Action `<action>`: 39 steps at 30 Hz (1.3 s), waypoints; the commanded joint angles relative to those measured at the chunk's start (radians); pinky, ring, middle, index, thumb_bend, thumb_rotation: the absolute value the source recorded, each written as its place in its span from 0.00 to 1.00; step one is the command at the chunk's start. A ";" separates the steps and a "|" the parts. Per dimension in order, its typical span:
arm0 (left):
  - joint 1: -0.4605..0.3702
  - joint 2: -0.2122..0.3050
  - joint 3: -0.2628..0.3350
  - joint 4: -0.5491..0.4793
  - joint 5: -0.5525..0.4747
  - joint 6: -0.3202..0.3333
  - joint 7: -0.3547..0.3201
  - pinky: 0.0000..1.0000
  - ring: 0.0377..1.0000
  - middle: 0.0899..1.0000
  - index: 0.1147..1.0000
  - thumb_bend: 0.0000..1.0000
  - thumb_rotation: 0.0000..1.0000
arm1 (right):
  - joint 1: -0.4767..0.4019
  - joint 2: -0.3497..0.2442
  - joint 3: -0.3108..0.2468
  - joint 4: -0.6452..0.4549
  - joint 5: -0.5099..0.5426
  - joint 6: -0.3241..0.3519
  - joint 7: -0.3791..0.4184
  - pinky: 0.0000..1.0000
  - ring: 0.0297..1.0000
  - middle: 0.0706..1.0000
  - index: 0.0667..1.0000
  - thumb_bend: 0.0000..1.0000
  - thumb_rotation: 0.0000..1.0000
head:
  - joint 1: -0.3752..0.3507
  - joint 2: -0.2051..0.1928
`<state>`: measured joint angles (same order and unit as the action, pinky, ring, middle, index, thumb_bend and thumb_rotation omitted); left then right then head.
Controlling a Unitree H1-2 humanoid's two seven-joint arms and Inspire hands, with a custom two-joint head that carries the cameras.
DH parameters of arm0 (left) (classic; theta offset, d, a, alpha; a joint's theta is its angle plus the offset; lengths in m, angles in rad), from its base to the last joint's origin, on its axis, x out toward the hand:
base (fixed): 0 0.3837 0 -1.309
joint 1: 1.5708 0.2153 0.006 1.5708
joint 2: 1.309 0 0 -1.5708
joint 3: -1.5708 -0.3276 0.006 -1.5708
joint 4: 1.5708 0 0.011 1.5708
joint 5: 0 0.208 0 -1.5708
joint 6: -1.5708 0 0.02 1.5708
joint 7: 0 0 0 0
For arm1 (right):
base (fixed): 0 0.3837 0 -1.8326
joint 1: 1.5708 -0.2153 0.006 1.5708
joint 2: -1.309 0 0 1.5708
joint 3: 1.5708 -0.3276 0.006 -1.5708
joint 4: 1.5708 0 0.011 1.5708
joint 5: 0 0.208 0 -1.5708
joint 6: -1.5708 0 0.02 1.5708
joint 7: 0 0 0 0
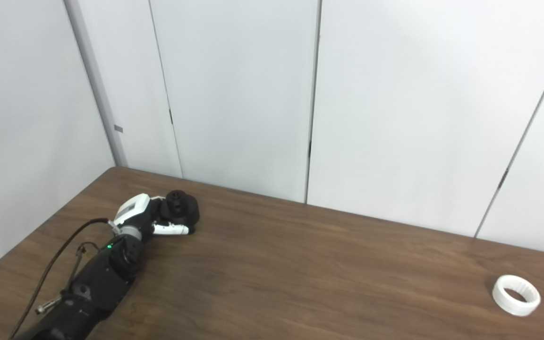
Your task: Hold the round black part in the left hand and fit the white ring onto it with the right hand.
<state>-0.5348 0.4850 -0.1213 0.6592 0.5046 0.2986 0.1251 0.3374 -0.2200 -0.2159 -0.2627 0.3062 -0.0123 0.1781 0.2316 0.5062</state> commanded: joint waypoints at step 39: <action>-0.064 -0.031 0.025 0.103 -0.042 -0.163 0.211 1.00 0.89 0.74 0.41 0.52 0.05 | -0.010 -0.006 0.000 -0.032 -0.010 -0.022 0.003 1.00 1.00 1.00 1.00 0.64 1.00 | -0.018 0.012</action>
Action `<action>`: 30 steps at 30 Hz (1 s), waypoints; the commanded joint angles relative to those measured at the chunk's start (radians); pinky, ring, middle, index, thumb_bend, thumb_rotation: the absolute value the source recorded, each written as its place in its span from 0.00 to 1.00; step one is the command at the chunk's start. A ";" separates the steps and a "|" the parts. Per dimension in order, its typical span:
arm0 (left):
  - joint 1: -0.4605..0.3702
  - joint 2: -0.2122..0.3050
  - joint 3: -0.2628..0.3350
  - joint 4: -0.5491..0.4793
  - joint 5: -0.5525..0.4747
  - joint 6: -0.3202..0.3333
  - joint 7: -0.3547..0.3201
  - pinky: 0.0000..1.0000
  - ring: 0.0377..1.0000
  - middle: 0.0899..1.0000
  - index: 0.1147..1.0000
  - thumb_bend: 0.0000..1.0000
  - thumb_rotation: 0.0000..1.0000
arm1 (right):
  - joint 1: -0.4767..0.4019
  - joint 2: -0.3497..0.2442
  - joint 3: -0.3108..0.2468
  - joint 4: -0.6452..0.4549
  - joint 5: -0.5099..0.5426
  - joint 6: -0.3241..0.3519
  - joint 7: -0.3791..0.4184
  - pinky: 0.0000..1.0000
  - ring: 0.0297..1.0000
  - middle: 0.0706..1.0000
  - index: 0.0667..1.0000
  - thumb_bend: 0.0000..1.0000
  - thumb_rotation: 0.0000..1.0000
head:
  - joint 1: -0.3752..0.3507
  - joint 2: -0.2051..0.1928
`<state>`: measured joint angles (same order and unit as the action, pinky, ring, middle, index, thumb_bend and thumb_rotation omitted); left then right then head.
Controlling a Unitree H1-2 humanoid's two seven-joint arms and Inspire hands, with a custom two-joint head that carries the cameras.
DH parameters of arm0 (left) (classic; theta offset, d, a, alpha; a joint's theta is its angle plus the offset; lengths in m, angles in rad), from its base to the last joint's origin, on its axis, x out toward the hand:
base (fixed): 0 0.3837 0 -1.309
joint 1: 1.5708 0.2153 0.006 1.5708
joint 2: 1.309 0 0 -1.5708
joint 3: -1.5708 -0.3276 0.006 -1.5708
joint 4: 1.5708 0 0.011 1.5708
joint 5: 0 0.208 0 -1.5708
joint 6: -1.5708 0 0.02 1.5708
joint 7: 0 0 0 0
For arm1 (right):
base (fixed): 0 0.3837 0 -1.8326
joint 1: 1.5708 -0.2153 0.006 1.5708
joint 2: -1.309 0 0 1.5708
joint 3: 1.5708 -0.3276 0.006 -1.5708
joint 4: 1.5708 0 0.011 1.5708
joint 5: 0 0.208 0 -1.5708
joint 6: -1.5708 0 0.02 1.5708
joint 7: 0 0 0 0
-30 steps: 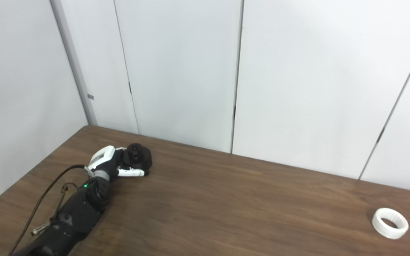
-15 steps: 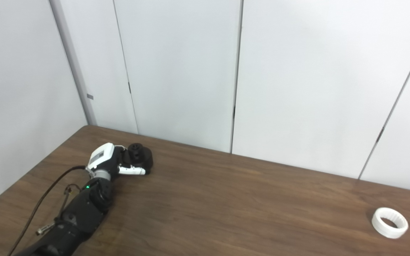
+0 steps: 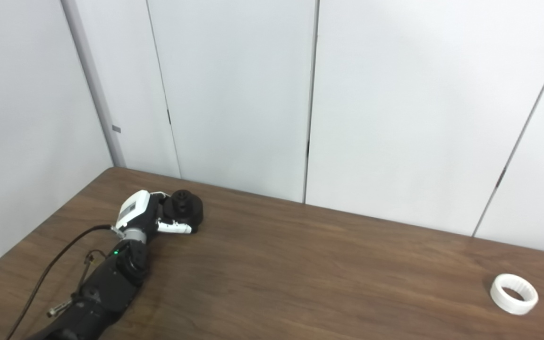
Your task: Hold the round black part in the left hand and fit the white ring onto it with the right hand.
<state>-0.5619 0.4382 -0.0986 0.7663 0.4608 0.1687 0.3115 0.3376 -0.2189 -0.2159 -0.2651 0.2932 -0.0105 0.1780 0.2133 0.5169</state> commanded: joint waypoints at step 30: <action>0.304 -0.022 -0.074 -0.941 0.084 0.210 -0.385 1.00 0.90 0.78 0.42 0.52 0.06 | 0.008 0.009 0.029 -0.088 -0.004 0.021 -0.013 1.00 1.00 1.00 1.00 0.64 1.00 | -0.091 0.082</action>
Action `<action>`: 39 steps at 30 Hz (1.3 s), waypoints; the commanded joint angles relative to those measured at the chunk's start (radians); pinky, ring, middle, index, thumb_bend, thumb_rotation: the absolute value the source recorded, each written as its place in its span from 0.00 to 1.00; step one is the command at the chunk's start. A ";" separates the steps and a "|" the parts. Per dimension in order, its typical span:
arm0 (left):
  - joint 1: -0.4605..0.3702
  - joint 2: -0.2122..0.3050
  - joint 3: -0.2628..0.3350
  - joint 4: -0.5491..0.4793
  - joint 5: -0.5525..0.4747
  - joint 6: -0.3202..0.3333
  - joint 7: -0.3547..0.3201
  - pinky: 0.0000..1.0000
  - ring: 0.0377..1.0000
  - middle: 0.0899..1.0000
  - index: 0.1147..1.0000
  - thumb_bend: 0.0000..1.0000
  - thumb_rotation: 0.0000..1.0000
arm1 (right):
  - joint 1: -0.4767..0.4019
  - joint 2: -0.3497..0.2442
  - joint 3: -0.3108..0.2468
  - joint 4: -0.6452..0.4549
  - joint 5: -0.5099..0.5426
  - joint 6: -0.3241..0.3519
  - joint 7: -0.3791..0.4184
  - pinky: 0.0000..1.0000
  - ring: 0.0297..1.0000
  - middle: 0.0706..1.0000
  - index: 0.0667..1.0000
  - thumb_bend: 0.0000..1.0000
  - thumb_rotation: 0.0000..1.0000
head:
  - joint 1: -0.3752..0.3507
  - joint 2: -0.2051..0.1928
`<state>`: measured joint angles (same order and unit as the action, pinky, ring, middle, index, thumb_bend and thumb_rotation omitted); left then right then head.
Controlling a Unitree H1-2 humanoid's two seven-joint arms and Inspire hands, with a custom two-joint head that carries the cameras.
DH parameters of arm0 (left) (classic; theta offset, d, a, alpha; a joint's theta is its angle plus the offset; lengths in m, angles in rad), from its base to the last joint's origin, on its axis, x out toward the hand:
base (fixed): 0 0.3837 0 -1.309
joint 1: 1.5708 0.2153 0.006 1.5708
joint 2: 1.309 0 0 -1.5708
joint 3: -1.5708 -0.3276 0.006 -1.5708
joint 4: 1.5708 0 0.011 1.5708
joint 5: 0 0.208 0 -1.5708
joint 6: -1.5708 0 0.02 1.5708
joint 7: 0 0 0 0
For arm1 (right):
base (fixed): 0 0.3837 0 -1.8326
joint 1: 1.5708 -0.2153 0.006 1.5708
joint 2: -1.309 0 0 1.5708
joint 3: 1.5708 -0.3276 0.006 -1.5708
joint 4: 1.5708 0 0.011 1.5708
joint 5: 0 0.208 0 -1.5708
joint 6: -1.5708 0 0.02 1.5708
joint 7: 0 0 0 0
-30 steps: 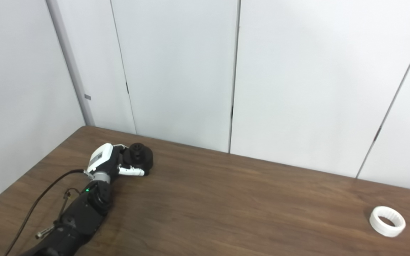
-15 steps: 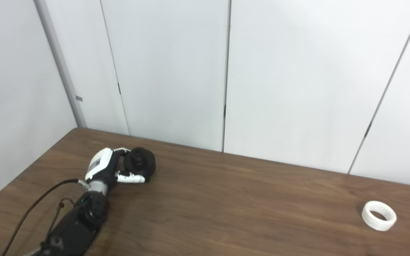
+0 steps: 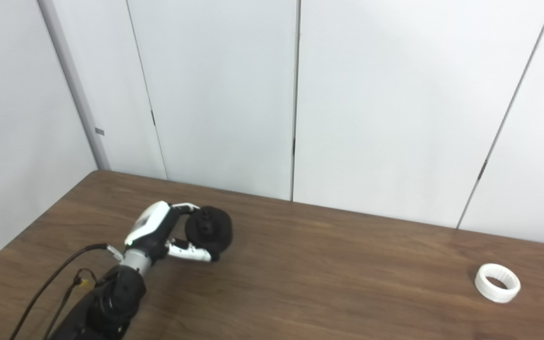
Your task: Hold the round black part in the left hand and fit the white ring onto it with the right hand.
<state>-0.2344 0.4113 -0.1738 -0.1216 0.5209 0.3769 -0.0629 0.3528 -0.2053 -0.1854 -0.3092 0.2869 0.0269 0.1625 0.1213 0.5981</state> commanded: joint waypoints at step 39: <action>0.345 -0.165 -0.228 -0.416 0.152 -0.056 -0.251 0.93 0.88 0.77 0.42 0.52 0.06 | -0.059 0.073 0.084 -0.314 -0.102 0.286 -0.121 1.00 1.00 1.00 1.00 0.63 1.00 | -0.243 0.301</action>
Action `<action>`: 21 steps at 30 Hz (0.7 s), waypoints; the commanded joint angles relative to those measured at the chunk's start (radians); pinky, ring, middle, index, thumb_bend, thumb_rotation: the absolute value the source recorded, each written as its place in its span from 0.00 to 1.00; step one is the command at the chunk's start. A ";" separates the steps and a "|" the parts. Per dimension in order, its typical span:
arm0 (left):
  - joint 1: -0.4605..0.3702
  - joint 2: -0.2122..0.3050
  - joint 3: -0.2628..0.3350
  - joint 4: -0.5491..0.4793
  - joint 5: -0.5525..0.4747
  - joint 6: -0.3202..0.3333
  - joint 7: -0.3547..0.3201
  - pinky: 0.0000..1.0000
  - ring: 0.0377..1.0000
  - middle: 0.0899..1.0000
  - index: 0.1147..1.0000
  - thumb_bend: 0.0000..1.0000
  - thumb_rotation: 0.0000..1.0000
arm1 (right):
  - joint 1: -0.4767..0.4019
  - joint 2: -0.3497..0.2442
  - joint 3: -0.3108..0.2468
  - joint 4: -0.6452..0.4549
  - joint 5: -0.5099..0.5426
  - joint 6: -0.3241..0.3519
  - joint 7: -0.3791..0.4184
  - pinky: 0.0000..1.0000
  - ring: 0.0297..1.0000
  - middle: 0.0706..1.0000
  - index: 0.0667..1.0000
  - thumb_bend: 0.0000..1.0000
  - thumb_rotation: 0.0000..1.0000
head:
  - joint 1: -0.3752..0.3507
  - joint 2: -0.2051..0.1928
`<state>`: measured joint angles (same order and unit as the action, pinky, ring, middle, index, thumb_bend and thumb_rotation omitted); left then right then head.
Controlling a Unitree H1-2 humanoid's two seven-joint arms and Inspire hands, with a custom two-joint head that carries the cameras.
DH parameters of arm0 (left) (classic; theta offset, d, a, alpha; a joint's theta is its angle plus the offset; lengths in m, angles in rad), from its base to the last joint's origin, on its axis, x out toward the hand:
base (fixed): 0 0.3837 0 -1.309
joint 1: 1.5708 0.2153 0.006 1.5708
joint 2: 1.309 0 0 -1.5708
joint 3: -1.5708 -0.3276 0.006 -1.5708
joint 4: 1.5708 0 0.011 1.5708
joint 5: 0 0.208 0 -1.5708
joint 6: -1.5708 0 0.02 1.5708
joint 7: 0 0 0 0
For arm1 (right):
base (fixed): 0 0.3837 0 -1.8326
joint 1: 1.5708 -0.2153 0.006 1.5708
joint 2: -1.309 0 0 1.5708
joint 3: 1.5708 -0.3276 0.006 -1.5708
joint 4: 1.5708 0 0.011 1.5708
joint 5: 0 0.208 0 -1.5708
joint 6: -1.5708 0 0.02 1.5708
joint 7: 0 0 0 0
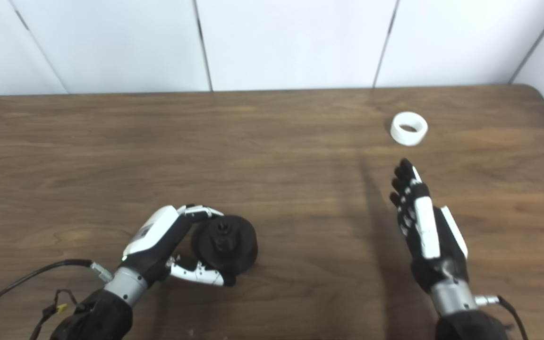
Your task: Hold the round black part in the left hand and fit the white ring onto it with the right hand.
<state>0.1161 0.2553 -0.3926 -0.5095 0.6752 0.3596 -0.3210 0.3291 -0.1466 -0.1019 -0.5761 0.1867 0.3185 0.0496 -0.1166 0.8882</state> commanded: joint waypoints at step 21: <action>0.048 -0.049 -0.011 0.209 0.039 -0.300 0.181 1.00 0.89 0.77 0.42 0.52 0.06 | -0.061 0.023 0.030 -0.062 -0.018 0.027 -0.035 1.00 1.00 1.00 1.00 0.61 1.00 | -0.009 0.016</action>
<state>0.1605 0.2052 -0.4050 -0.3178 0.7056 0.0611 -0.1440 0.3004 -0.1445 -0.0685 -0.5983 0.1703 0.3769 0.0212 -0.1273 0.9066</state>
